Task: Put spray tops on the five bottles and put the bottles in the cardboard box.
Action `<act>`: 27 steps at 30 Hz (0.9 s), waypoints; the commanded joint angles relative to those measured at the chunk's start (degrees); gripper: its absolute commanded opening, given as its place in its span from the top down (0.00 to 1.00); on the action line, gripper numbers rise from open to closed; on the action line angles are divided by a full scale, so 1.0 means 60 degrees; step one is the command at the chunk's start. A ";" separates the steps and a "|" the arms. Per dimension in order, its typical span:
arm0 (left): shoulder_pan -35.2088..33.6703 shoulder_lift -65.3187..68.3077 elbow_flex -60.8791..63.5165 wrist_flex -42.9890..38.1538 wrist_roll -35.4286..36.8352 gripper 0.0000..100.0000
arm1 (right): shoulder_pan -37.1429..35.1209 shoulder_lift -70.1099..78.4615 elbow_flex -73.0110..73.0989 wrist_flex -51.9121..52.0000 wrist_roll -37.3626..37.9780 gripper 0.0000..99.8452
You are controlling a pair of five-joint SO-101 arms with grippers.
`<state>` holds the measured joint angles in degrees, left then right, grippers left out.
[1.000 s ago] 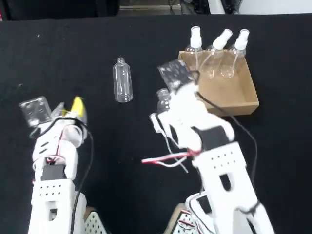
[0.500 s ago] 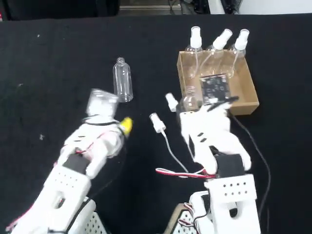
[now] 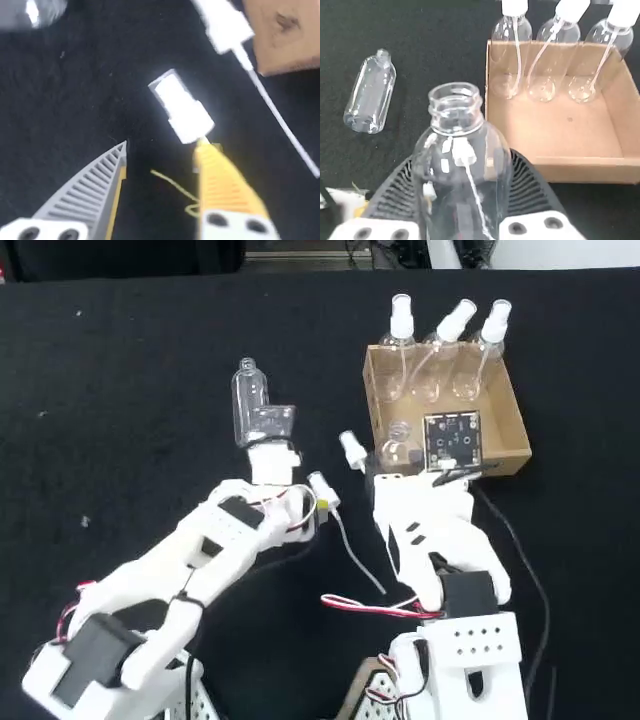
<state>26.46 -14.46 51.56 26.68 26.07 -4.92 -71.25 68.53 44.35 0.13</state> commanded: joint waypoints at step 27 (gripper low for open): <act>-0.0520 0.2652 -0.2044 -0.0615 0.0821 0.70 | 0.0205 -0.0286 0.0139 -0.0557 0.0000 0.99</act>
<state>24.09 1.63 41.80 22.29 31.25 -5.01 -71.52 69.85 42.68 0.13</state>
